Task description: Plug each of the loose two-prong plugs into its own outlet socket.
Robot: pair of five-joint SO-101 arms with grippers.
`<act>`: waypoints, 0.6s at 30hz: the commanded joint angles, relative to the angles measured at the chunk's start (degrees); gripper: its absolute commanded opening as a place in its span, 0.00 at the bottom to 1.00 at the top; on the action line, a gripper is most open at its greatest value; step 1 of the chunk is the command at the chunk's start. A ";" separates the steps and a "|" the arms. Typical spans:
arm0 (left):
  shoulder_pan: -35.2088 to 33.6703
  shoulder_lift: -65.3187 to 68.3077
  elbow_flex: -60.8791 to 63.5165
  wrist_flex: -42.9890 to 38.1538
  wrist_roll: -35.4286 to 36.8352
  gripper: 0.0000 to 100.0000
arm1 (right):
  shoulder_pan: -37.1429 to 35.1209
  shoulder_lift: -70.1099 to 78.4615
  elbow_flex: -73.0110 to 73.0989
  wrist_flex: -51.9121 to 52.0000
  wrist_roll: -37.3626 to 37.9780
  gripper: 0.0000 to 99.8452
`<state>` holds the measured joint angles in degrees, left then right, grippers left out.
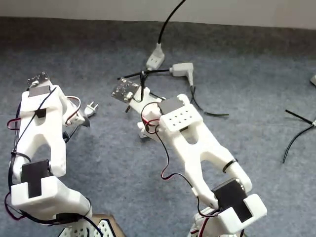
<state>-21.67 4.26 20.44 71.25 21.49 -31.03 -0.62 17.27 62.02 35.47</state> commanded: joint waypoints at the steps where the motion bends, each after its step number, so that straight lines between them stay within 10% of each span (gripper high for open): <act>1: 0.57 -0.31 -0.22 -0.53 0.53 0.26 | 0.31 -0.40 -0.13 -0.31 -0.70 0.31; 18: 0.57 -0.31 -0.22 -0.44 0.53 0.26 | -2.51 13.05 4.53 -16.66 1.05 0.31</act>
<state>-21.67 4.26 20.44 71.25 21.49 -33.58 8.18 28.09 47.34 36.00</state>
